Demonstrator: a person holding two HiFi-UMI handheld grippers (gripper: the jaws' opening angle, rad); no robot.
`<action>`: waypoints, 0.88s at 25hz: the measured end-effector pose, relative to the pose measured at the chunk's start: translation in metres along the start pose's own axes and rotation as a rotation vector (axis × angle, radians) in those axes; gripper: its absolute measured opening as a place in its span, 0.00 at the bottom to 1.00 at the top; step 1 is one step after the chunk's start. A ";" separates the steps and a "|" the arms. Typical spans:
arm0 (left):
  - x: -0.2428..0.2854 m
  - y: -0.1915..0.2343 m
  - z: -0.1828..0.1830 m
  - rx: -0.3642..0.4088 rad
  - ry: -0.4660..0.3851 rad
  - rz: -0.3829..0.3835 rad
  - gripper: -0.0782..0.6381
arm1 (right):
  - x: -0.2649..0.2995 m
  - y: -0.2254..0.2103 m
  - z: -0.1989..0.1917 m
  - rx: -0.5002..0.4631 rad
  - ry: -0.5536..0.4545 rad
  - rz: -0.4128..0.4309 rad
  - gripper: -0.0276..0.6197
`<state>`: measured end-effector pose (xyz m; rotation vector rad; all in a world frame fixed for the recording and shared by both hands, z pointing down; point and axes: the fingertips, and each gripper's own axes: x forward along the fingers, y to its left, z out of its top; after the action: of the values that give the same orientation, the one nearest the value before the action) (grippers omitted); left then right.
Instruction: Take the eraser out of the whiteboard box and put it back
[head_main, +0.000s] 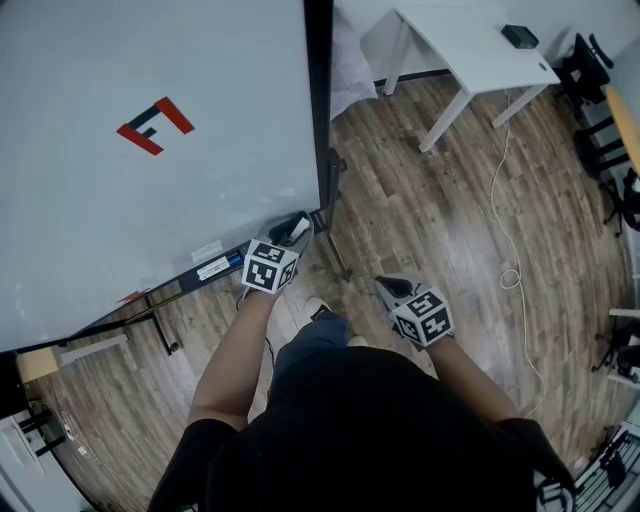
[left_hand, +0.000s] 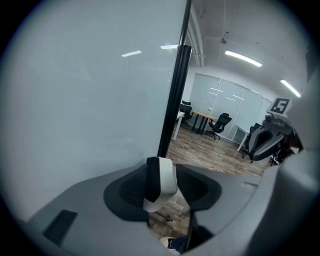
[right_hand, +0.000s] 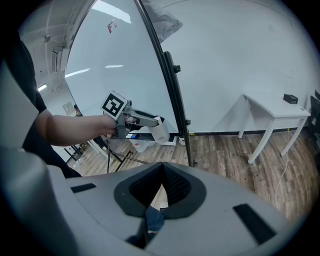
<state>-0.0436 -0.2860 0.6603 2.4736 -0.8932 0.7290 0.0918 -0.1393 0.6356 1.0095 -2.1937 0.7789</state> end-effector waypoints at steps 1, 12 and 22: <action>-0.001 -0.001 0.000 0.001 0.000 0.001 0.35 | -0.001 0.001 0.000 0.000 -0.001 0.000 0.04; -0.014 -0.002 0.003 0.014 -0.017 0.027 0.36 | -0.012 0.005 -0.002 -0.012 -0.011 -0.008 0.04; -0.040 -0.013 0.001 0.002 -0.060 0.041 0.36 | -0.026 0.015 -0.002 -0.041 -0.019 -0.003 0.04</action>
<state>-0.0608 -0.2590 0.6335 2.4975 -0.9674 0.6724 0.0944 -0.1183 0.6147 1.0033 -2.2149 0.7235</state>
